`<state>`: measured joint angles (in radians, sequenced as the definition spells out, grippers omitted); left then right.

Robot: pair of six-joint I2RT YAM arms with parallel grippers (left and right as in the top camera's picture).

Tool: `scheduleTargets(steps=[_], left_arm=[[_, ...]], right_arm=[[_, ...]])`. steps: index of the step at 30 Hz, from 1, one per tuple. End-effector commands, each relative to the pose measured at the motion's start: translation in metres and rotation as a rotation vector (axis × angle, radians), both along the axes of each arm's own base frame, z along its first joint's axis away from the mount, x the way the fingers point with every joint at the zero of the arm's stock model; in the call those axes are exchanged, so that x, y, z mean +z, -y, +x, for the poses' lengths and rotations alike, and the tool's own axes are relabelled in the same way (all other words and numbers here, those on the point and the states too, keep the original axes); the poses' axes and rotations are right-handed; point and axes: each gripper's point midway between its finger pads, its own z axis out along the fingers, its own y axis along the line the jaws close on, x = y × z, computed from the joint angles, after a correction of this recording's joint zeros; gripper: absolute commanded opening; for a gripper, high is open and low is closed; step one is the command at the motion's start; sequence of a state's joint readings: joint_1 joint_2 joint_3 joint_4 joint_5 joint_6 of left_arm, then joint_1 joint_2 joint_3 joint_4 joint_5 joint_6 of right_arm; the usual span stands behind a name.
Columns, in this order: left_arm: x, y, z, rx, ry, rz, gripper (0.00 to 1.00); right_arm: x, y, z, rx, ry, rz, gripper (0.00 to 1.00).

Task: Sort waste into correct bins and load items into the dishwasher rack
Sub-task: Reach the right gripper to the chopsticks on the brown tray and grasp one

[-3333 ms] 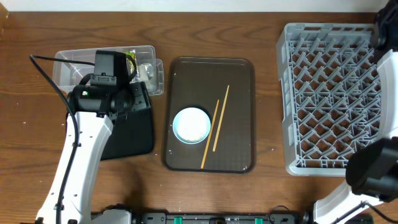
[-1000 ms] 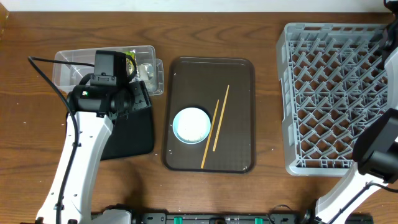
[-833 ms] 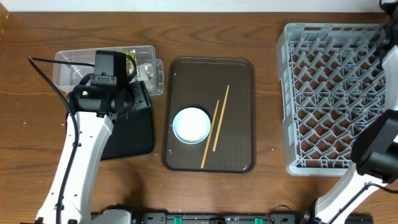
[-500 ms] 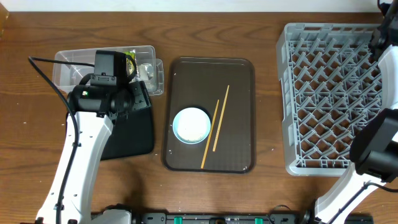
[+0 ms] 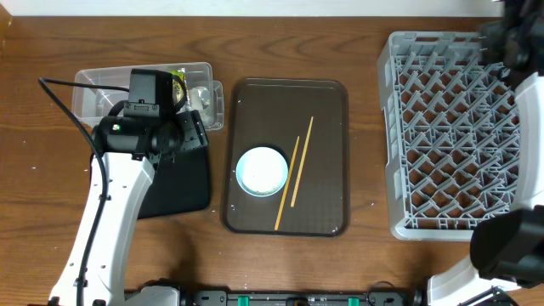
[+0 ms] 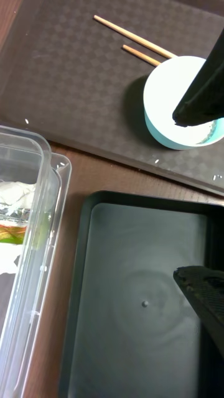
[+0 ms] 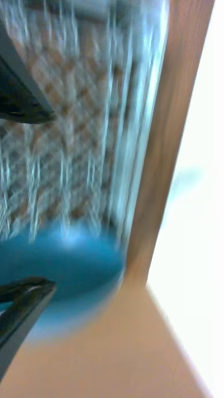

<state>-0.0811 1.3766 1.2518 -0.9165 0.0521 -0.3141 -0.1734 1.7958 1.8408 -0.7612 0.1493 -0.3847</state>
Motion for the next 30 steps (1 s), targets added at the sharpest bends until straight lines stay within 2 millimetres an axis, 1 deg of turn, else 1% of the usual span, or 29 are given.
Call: scheduleTargets(steps=[1, 3, 5, 11, 14, 15, 16, 17, 18, 21, 23, 27, 30], left_arm=[[-0.002, -0.004, -0.002, 0.011, -0.011, 0.011, 0.76], [-0.002, -0.004, -0.002, 0.010, -0.012, 0.012, 0.77], [-0.002, -0.004, -0.002, 0.010, -0.012, 0.012, 0.78], [-0.002, -0.005, -0.002, 0.013, -0.012, 0.018, 0.78], [-0.003, -0.005, -0.004, 0.013, -0.021, 0.019, 0.78], [-0.003, -0.005, -0.005, 0.013, -0.025, 0.019, 0.78], [-0.004, -0.005, -0.006, 0.013, -0.028, 0.020, 0.78], [-0.004, -0.005, -0.006, 0.013, -0.031, 0.020, 0.78], [-0.004, -0.005, -0.007, 0.013, -0.033, 0.020, 0.78], [-0.004, -0.005, -0.007, 0.013, -0.034, 0.020, 0.78], [-0.004, -0.005, -0.007, 0.013, -0.034, 0.020, 0.79], [-0.004, -0.005, -0.007, 0.013, -0.034, 0.020, 0.79], [-0.004, -0.005, -0.007, 0.013, -0.034, 0.020, 0.79]], right_arm=[[-0.025, -0.096, 0.000, 0.192, -0.062, 0.351, 0.73], [-0.037, -0.130, -0.010, 0.225, -0.134, 0.422, 0.71], [-0.049, -0.160, -0.021, 0.243, -0.209, 0.454, 0.69], [-0.090, -0.245, -0.060, 0.313, -0.423, 0.487, 0.70], [-0.116, -0.280, -0.078, 0.332, -0.513, 0.492, 0.70], [-0.125, -0.288, -0.083, 0.323, -0.542, 0.498, 0.70], [-0.137, -0.299, -0.091, 0.314, -0.582, 0.501, 0.69], [-0.146, -0.305, -0.098, 0.302, -0.609, 0.496, 0.68], [-0.159, -0.309, -0.104, 0.273, -0.640, 0.484, 0.65], [-0.195, -0.316, -0.124, 0.178, -0.715, 0.449, 0.61], [-0.215, -0.322, -0.133, 0.145, -0.749, 0.448, 0.57], [-0.248, -0.331, -0.148, 0.137, -0.784, 0.436, 0.49], [-0.262, -0.336, -0.155, 0.149, -0.786, 0.430, 0.46]])
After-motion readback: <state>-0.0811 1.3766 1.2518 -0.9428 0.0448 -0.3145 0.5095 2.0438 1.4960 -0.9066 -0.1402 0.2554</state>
